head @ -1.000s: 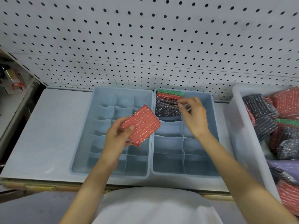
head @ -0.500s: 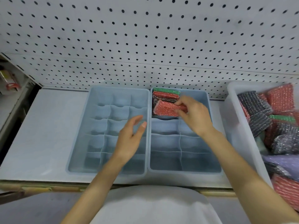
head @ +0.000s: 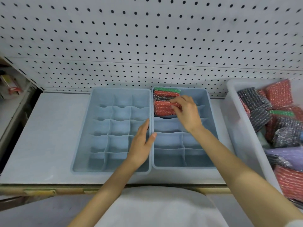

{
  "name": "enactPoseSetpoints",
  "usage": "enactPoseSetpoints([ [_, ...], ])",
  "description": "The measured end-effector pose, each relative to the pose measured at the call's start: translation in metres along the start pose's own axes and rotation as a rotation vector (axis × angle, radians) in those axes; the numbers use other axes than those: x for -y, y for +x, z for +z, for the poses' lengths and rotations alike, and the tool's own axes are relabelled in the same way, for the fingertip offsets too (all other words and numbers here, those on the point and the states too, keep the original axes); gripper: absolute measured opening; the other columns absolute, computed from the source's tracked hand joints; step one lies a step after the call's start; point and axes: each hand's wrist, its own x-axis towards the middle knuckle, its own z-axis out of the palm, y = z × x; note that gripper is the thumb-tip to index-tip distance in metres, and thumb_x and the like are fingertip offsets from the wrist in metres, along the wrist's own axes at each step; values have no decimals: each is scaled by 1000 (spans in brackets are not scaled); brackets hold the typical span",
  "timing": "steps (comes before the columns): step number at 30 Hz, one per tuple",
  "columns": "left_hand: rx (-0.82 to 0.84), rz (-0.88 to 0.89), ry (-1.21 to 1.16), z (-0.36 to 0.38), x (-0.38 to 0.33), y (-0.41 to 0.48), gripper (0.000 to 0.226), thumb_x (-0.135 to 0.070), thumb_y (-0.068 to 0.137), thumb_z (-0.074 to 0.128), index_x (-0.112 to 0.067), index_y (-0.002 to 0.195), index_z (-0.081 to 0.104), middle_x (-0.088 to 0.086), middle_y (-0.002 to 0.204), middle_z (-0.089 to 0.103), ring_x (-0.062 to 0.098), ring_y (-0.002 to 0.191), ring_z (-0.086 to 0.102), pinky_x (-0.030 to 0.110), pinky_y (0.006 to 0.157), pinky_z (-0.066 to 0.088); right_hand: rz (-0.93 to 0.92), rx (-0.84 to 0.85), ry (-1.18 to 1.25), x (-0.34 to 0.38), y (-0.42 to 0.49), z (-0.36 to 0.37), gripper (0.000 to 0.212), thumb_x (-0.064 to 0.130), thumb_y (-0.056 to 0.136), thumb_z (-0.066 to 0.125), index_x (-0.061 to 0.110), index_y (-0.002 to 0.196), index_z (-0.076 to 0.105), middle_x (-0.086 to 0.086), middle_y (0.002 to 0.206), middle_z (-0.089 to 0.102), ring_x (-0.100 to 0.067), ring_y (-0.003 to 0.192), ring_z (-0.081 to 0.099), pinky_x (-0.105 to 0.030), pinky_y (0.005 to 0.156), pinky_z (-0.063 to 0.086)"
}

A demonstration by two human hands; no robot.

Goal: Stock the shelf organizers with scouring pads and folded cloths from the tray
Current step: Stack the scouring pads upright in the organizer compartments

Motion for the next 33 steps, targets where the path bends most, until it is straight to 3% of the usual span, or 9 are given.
enactPoseSetpoints([
  [4,19,8,-10,-1,3,0,56,-32,99,46,-29,150,22,-6,154,29,11,140,30,39,115,29,15,-12,34,-4,-3,-4,19,-1,86,62,5,103,67,-12,99,63,-26,97,55,-23,78,42],
  [7,24,16,-13,-1,2,1,56,-32,99,45,-29,150,21,-6,154,28,11,139,31,39,115,31,-46,32,-142,-4,-11,5,17,2,85,65,7,101,68,-11,99,62,-30,95,56,-39,62,51],
  [9,28,20,-18,-1,2,1,56,-32,99,45,-29,150,21,-5,154,28,11,139,31,39,114,31,-81,3,-227,-3,-14,9,18,1,80,70,8,96,69,-12,95,61,-32,90,57,-40,52,52],
  [14,30,22,-31,0,3,1,56,-32,99,44,-30,150,21,-6,154,27,11,139,31,39,114,32,-75,-103,-240,1,-18,9,27,-1,79,70,7,104,67,-15,93,57,-29,77,58,-32,48,50],
  [22,50,37,-12,-3,1,1,56,-32,100,42,-30,150,18,-5,155,24,11,139,29,37,115,30,-94,99,-259,-2,-22,11,41,-3,87,58,13,125,60,-16,104,55,-33,93,55,-44,63,55],
  [25,80,31,7,-6,1,4,57,-33,100,42,-30,150,17,-6,155,23,12,140,27,39,115,29,10,191,-184,2,-22,4,44,4,94,50,18,135,52,-13,117,51,-30,105,52,-44,79,52],
  [27,104,5,22,-8,1,6,58,-35,99,43,-31,151,16,-6,155,24,13,140,28,43,114,31,99,189,-94,8,-26,-6,44,8,95,50,18,137,48,-11,122,48,-27,98,56,-43,85,51],
  [30,52,-31,82,-10,-7,5,60,-36,99,44,-26,151,17,-3,158,21,16,144,22,44,117,24,206,47,115,24,-42,-33,39,7,93,54,15,131,53,-6,112,49,-8,72,54,-29,79,49],
  [33,-146,73,140,-3,-40,-4,58,-30,99,46,-15,150,23,3,156,24,17,144,21,29,115,18,297,-16,290,38,-73,-72,26,10,91,59,21,115,62,3,101,53,-4,73,54,-18,73,46],
])
